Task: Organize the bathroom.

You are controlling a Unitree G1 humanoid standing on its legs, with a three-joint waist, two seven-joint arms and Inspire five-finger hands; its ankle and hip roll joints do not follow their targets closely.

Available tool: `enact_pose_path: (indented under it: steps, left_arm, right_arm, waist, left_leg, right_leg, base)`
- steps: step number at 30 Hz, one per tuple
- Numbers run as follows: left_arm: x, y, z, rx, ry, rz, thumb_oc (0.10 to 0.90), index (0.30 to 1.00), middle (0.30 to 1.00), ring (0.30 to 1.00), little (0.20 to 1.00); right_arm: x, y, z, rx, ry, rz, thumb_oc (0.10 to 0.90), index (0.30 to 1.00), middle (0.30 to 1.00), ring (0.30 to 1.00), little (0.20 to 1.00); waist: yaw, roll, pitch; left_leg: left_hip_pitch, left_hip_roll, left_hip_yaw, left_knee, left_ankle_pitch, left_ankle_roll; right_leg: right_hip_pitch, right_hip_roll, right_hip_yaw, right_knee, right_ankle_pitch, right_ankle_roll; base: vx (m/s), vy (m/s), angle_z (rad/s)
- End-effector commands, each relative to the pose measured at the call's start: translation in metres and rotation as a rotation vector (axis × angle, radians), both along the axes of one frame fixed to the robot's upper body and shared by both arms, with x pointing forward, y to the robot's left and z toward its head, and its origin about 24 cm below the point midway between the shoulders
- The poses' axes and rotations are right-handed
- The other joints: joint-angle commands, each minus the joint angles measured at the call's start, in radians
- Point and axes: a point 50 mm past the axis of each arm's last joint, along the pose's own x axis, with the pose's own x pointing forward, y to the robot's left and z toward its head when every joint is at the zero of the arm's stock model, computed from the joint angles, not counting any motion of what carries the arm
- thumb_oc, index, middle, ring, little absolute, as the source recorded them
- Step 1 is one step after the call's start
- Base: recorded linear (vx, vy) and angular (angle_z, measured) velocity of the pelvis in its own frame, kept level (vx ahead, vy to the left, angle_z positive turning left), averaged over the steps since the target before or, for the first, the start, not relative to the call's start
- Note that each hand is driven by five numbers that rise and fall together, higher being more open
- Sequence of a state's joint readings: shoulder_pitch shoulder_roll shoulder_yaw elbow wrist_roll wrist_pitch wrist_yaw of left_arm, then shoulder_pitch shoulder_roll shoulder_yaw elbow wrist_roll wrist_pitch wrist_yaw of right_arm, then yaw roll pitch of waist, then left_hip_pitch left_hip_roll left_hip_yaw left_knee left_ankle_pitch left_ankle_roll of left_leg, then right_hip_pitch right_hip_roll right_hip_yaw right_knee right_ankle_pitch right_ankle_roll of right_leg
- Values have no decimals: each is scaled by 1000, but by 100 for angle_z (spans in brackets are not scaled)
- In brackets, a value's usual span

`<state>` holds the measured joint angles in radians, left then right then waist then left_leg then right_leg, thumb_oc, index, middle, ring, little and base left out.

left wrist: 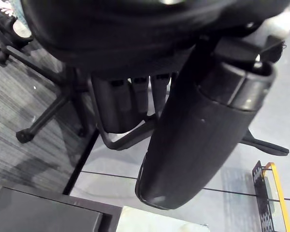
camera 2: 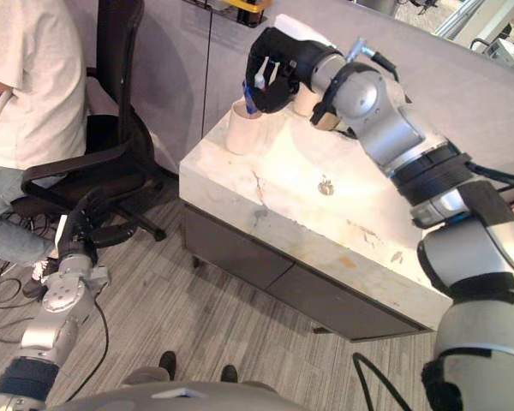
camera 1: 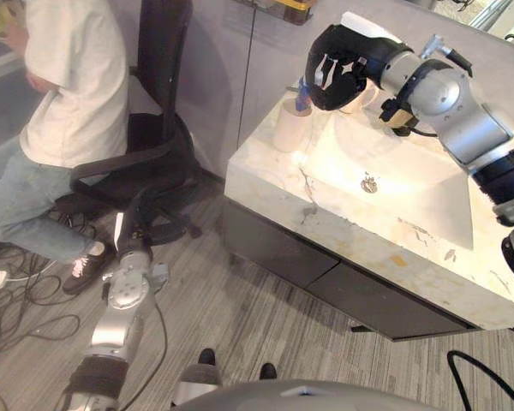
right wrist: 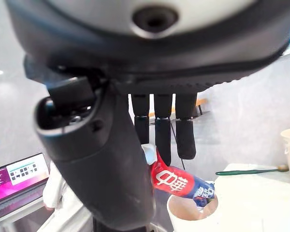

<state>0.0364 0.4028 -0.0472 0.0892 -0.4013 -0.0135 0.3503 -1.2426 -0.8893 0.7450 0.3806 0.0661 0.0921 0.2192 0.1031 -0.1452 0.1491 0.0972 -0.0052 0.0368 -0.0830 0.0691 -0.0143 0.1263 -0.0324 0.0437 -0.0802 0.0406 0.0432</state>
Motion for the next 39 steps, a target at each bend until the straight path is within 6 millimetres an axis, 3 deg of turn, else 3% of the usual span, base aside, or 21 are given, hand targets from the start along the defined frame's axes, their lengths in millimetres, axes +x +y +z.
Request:
enact_pose_path:
  steps: [1, 21, 31, 39]
  left_arm:
    - [18, -5, 32, 46, -181, -68, 800, 900, 900, 900, 900]
    - [21, -5, 25, 35, -139, -65, 800, 900, 900, 900, 900]
    - [23, -6, 25, 32, -137, -68, 800, 900, 900, 900, 900]
    - [24, -9, 25, 31, -137, -80, 800, 900, 900, 900, 900]
  right_arm:
    - [-9, 3, 82, 103, -205, -31, 400, 300, 300, 300, 300]
    - [3, 15, 79, 123, -224, -96, 400, 300, 300, 300, 300]
    - [11, 6, 65, 107, -195, -159, 400, 300, 300, 300, 300]
    - [5, 4, 82, 126, -270, -151, 400, 300, 300, 300, 300]
  waist:
    - [-4, -22, -147]
    - [-11, 5, -174]
    - [-16, 20, -175]
    - [-17, 22, -181]
  left_leg:
    - [14, -48, -19, 62, -79, 33]
    - [20, -41, -6, 44, -67, 22]
    - [23, -40, -3, 53, -80, 19]
    - [12, -43, -8, 63, -74, 19]
  right_leg:
    - [-18, 32, -66, 50, 9, -16]
    - [-25, 30, -71, 55, 13, -13]
    - [-23, 22, -78, 66, 1, -10]
    - [-35, 19, -80, 73, 9, -10]
  base:
    - [0, 0, 0]
    - [0, 0, 0]
    - [6, 5, 0]
    - [5, 1, 0]
